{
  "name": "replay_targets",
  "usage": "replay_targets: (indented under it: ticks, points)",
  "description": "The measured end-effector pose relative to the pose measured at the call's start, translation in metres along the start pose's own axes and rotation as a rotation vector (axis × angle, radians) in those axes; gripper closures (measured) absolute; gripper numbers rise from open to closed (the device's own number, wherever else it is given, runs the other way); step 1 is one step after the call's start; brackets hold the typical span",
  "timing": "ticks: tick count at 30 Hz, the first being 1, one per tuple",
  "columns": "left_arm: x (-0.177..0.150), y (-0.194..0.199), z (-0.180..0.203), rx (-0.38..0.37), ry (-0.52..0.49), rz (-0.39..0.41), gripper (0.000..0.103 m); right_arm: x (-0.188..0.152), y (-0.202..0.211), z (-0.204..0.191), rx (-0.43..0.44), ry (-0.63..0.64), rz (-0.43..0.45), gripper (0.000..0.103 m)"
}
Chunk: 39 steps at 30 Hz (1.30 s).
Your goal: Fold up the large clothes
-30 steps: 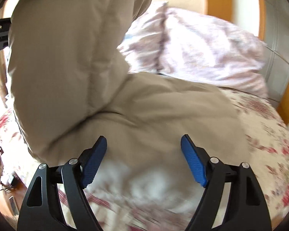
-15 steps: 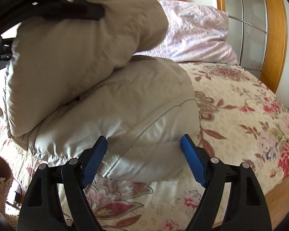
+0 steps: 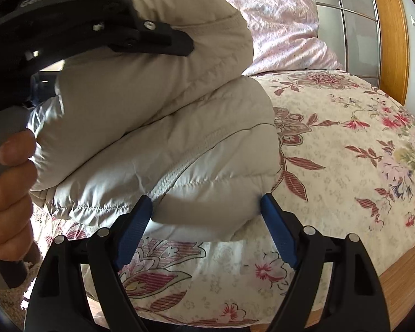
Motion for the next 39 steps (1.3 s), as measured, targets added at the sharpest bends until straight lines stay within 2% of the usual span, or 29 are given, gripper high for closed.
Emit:
replay_targets:
  ticks: [4, 8, 27, 33, 35, 39]
  points:
    - [-0.004, -0.004, 0.008, 0.039, -0.045, 0.001, 0.039, -0.001, 0.0, -0.001, -0.006, 0.006, 0.001, 0.021]
    - [-0.007, -0.005, 0.012, 0.066, -0.071, 0.005, 0.038, -0.002, 0.001, 0.001, -0.007, 0.005, 0.0, 0.021]
    - [-0.01, -0.003, 0.04, 0.142, -0.156, 0.0, 0.025, -0.001, 0.023, 0.015, -0.049, -0.003, 0.037, 0.021]
    - [-0.013, 0.003, 0.059, 0.131, -0.191, 0.003, 0.016, -0.005, 0.042, 0.034, -0.086, -0.033, 0.069, 0.021]
    - [-0.014, 0.01, 0.069, 0.117, -0.215, 0.017, 0.01, -0.007, 0.049, 0.041, -0.099, -0.043, 0.079, 0.021]
    - [-0.013, 0.025, 0.079, 0.089, -0.213, 0.032, 0.007, -0.013, 0.064, 0.053, -0.121, -0.068, 0.099, 0.021]
Point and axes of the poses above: each gripper's, at about its wrist camera, not at the fingertips, and y roughly against the way its jaws point, z to its right, x to its top, the point moved 5 cm from there along -y, roughly the way its jaws point, and after that the axes turned 6 degrees about x, right-handed, at the moved point
